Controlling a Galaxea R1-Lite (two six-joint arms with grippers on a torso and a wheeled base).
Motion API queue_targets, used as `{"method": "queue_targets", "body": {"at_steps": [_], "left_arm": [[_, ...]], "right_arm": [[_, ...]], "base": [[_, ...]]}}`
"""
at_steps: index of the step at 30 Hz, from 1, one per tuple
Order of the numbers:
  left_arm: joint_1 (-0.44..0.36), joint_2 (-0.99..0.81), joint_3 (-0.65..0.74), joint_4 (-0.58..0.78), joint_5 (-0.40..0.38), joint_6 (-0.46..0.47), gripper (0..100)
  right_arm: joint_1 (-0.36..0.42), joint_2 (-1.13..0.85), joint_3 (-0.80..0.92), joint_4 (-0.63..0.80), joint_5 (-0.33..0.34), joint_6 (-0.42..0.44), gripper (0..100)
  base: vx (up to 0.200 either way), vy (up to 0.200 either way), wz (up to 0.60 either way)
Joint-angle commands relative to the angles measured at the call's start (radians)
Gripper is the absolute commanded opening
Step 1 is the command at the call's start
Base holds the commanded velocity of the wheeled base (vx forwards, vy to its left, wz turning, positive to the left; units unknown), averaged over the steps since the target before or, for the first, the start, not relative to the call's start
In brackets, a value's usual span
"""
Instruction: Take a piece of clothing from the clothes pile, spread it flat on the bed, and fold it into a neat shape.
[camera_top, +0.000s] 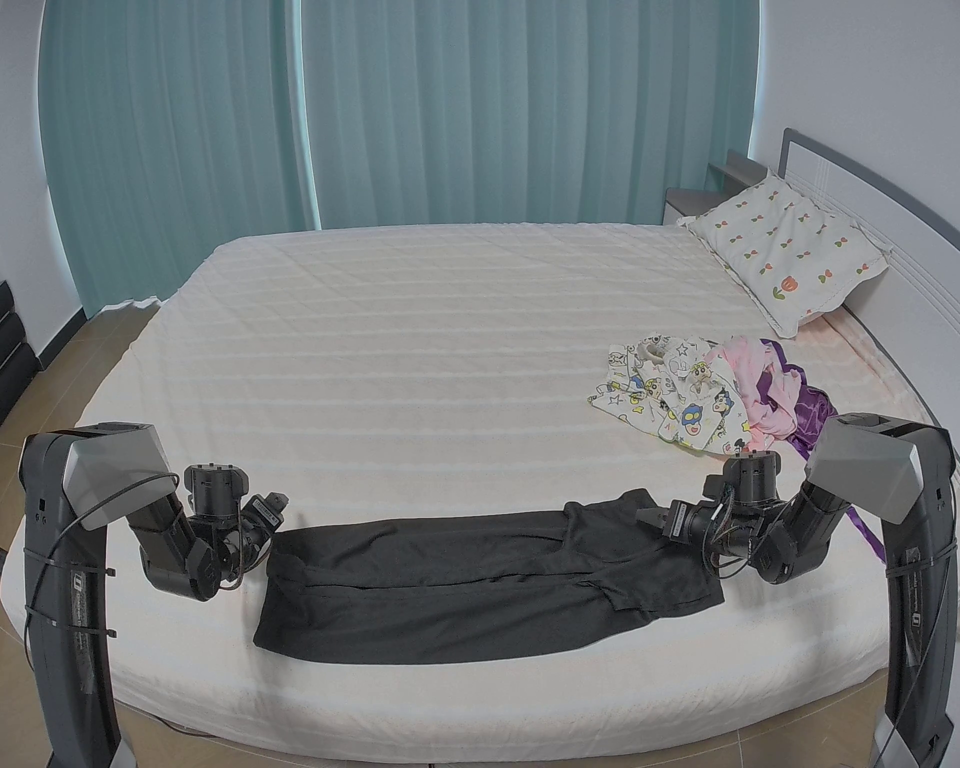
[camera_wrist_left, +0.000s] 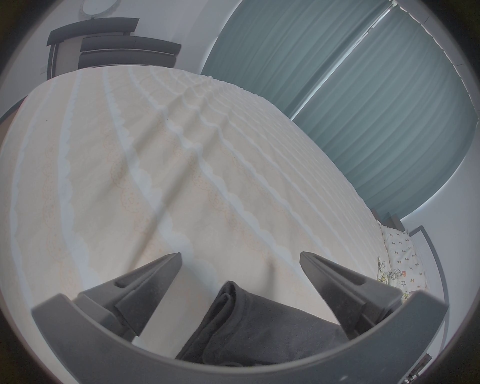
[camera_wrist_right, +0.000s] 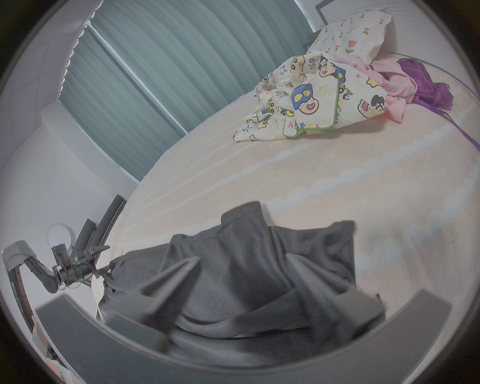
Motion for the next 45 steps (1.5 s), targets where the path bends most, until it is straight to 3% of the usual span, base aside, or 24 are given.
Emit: {"method": "queue_targets", "body": {"at_steps": [1,25,26,43,44,45], "left_arm": [[0.0,0.001,0.0,0.0,0.0,-0.001,100],[0.0,0.001,0.0,0.0,0.0,-0.001,100],[0.0,0.001,0.0,0.0,0.0,-0.001,100],[0.0,0.0,-0.003,0.0,-0.001,-0.017,100],[0.0,0.0,-0.003,0.0,-0.001,-0.017,100],[0.0,0.0,-0.003,0.0,-0.001,-0.017,100]], "right_arm": [[0.0,-0.019,0.007,0.022,0.012,-0.017,0],[-0.045,-0.063,0.097,0.022,0.011,-0.054,0],[-0.045,-0.063,0.097,0.022,0.011,-0.054,100],[-0.008,-0.031,-0.005,0.116,0.088,-0.045,100],[-0.008,-0.031,-0.007,0.124,0.089,-0.045,0],[-0.008,-0.031,-0.008,0.134,0.091,-0.045,0]], "base": [[0.0,0.0,0.0],[0.0,0.0,0.0],[0.0,0.0,0.0],[0.0,0.0,0.0],[0.0,0.0,0.0],[0.0,0.0,0.0]]}}
